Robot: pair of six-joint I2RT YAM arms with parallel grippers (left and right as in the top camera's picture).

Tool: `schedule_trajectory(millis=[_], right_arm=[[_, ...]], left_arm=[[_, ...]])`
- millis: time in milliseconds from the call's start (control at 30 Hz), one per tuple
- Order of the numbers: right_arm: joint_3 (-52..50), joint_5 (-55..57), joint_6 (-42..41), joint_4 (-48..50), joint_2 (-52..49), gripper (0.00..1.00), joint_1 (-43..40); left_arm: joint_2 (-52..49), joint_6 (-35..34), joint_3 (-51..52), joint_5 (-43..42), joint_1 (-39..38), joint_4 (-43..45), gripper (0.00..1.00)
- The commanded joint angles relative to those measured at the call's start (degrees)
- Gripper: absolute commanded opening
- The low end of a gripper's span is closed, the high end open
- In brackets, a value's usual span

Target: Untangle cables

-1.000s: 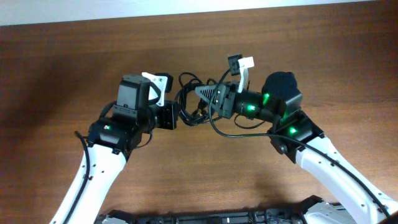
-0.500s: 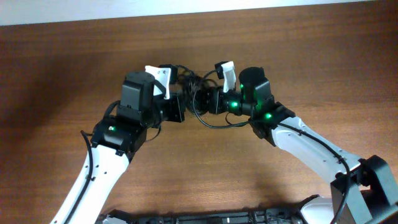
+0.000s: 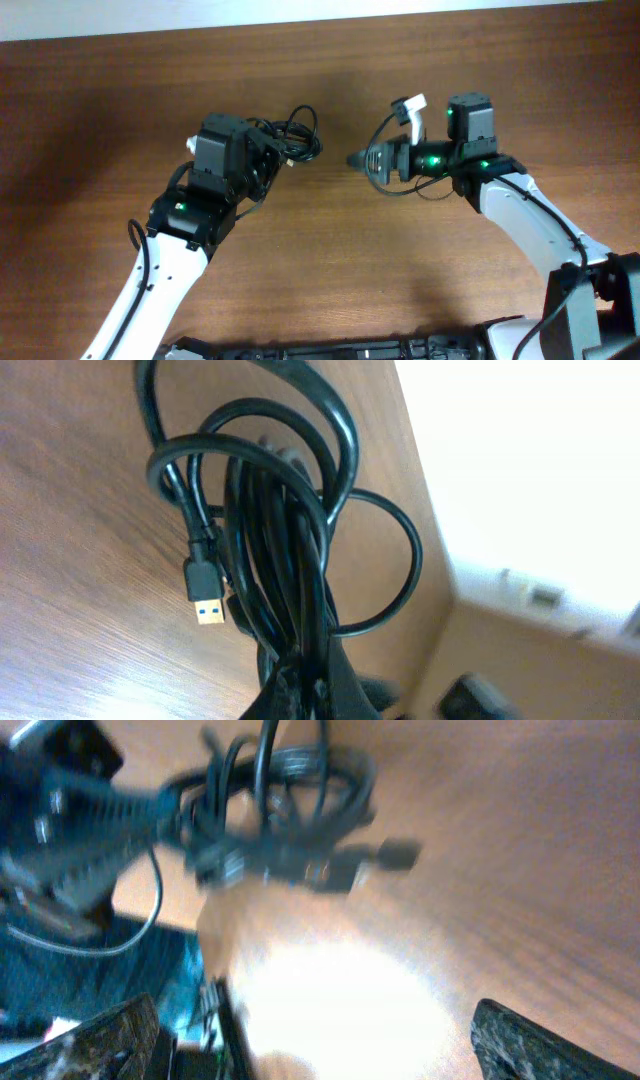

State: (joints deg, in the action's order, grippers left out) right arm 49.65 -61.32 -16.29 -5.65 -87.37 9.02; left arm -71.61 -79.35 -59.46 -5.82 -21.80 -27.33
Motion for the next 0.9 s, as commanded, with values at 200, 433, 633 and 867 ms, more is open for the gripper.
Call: schedule_trajectory(millis=[200,433,633,867], right_arm=[[0.13,27.30,2.58,-5.42,0.81,0.99,15.43],[0.13,37.86,-13.79,8.37,0.44,0.90,24.83],[0.13,58.71,-29.59,16.98,-6.29,0.83,28.94],[0.13,74.20,-33.81,33.09,-15.28,0.38,28.79]], left_arm=[[0.92,-34.67,-1.22,-0.59,-0.17,-5.86,0.00],[0.92,-34.67,-1.22,-1.11,-0.17,-6.12,0.00],[0.92,-34.67,-1.22,-2.32,-0.17,-5.49,0.00],[0.92,-34.60,-1.22,-2.23,-0.15,-5.29,0.00]])
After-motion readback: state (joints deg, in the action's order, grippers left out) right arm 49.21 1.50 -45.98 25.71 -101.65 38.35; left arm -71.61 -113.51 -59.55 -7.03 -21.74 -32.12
